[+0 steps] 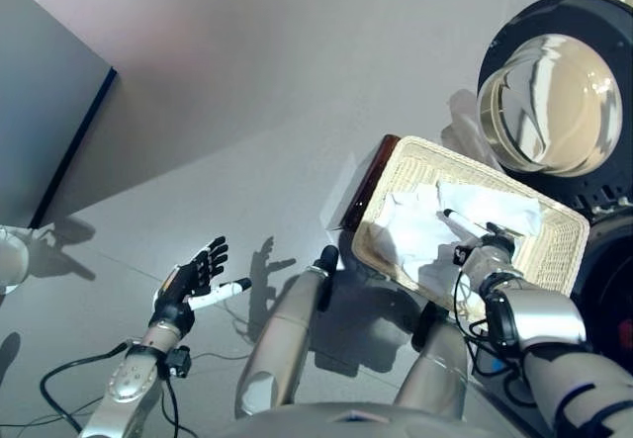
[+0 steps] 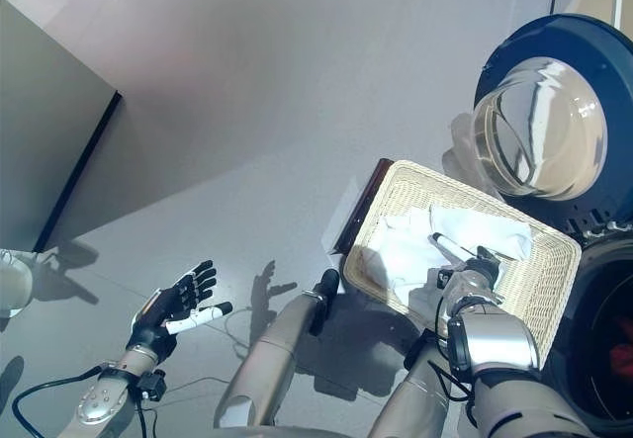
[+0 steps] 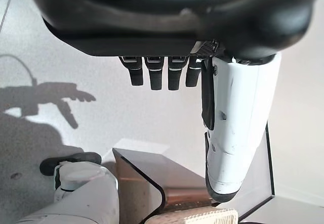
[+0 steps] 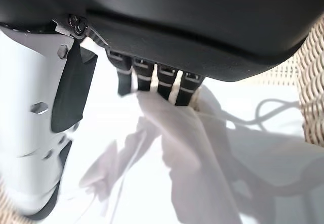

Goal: Pick up the clothes and place them into the washing machine

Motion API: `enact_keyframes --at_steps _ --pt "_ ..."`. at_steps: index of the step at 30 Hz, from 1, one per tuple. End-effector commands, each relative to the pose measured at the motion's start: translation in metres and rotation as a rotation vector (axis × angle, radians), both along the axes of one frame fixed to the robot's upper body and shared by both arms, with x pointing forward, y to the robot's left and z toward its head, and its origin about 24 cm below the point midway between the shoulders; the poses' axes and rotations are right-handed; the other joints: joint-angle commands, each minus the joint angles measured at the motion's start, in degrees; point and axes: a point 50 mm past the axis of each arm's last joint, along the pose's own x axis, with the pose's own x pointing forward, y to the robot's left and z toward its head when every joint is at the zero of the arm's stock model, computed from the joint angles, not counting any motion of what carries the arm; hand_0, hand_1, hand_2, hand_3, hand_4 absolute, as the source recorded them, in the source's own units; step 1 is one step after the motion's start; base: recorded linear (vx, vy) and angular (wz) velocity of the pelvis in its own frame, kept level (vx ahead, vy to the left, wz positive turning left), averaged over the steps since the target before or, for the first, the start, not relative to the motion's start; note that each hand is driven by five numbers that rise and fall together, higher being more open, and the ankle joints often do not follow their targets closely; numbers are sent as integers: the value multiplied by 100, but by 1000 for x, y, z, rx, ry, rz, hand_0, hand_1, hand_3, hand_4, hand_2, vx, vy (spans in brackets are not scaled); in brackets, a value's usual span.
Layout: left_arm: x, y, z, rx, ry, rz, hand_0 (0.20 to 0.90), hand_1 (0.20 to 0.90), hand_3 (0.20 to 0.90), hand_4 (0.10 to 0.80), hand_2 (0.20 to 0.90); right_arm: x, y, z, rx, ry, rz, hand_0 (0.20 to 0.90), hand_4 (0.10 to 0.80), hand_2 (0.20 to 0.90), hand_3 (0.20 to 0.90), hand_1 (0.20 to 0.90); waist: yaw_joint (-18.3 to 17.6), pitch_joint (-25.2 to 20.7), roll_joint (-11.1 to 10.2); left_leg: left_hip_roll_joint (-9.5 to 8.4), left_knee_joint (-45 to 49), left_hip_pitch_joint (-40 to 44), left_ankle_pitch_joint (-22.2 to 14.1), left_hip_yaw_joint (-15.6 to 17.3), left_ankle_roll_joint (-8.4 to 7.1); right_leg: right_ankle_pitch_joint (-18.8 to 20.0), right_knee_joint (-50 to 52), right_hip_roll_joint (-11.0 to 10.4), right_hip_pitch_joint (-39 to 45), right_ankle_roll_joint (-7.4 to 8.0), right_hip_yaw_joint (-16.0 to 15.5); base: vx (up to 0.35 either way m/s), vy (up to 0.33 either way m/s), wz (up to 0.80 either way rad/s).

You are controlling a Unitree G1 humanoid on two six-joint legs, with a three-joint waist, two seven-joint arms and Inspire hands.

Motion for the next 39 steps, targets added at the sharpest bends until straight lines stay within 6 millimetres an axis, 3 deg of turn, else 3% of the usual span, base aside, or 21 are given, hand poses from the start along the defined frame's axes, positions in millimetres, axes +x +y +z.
enact_keyframes --at_steps 1,10,11,14,18,26,31,37,39 --pt "16 10 33 -11 -180 32 900 900 900 800 900 9 -20 25 -92 -54 -2 200 300 200 200 200 98 -137 186 123 112 -154 -204 -25 -34 133 329 74 -461 -279 -68 0 0 0" --pt "17 11 34 -10 -185 28 900 900 900 800 900 8 -23 27 -106 -55 -8 200 300 200 200 200 64 -200 137 146 95 -161 -199 -33 -56 119 327 70 -457 -288 -72 -5 -3 3" --pt "18 12 35 -8 -192 39 900 900 900 800 900 12 -22 32 -122 -85 -9 200 300 200 200 200 48 -189 130 169 6 -194 4 4 -32 305 228 81 -484 -350 -110 -85 25 6" --pt "18 13 33 -10 -196 64 900 900 900 800 900 22 -15 41 -152 -179 13 200 300 200 200 200 -41 -171 71 213 -52 -102 16 31 -33 346 158 127 -410 -350 -81 -6 26 -11" --pt "18 14 28 -13 -194 95 900 900 900 800 900 24 -5 38 -141 -269 18 200 300 200 200 200 -193 -136 -33 255 -163 60 45 51 -49 397 24 168 -262 -353 -78 33 8 -10" --pt "13 19 11 -7 -149 186 900 900 900 800 900 14 15 36 -100 -500 62 200 300 200 200 200 -573 -108 -374 377 -672 773 93 49 -109 569 -648 280 507 -319 -160 44 -17 -9" --pt "9 19 1 -7 -112 201 900 900 900 800 900 5 23 36 -83 -584 98 200 300 200 200 200 -676 -55 -586 464 -1280 1565 231 73 -171 777 -1414 338 1426 -278 -291 78 -45 -19" --pt "5 19 -9 10 -70 217 900 900 900 800 900 -1 27 34 -84 -595 124 200 300 200 200 200 -727 -99 -752 564 -1960 2387 427 64 -233 978 -2167 425 2287 -220 -407 104 -41 -8" --pt "3 17 -10 13 -67 207 900 900 900 800 900 -2 28 29 -139 -523 175 200 300 200 200 200 -732 -100 -823 590 -2192 2746 481 67 -260 1032 -2401 445 2631 -199 -467 112 -42 -3"
